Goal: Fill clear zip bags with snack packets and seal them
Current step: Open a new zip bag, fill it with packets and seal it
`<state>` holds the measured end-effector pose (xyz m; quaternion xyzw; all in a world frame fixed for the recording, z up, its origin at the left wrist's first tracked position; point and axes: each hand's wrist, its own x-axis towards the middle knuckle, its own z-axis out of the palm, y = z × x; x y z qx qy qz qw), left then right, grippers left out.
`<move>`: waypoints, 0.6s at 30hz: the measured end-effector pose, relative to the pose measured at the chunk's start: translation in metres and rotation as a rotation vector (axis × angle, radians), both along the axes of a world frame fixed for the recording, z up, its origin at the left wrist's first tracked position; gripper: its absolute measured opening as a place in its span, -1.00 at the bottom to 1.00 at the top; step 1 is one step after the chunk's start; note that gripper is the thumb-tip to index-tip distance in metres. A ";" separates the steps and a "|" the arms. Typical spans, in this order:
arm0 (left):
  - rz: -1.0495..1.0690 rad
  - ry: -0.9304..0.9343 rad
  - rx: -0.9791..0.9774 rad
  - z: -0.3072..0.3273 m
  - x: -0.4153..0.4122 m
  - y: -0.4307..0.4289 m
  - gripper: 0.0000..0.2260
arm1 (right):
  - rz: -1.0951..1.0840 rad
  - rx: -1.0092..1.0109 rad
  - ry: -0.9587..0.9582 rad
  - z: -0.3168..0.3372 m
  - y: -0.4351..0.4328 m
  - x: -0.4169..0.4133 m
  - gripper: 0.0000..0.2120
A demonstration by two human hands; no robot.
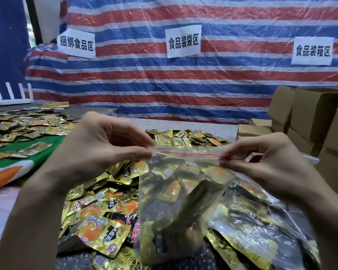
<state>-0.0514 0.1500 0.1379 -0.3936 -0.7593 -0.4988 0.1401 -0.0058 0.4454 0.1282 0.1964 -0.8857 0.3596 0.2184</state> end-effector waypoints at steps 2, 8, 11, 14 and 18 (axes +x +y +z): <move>0.007 0.032 0.010 0.000 0.000 0.003 -0.79 | 0.027 0.018 -0.088 0.002 0.004 0.000 -0.85; 0.153 -0.120 0.008 -0.005 -0.013 -0.003 -0.77 | 0.162 -0.156 -0.058 0.008 0.008 0.007 -0.75; 0.180 -0.238 -0.213 -0.011 -0.019 0.003 -0.83 | 0.092 -0.157 -0.151 0.004 0.008 0.001 -0.73; 0.238 -0.219 -0.320 -0.014 -0.023 0.010 -0.96 | 0.062 -0.151 -0.229 0.001 0.010 -0.003 -0.76; 0.225 -0.229 -0.343 -0.013 -0.022 0.005 -0.85 | 0.070 -0.162 -0.254 0.004 0.012 -0.001 -0.76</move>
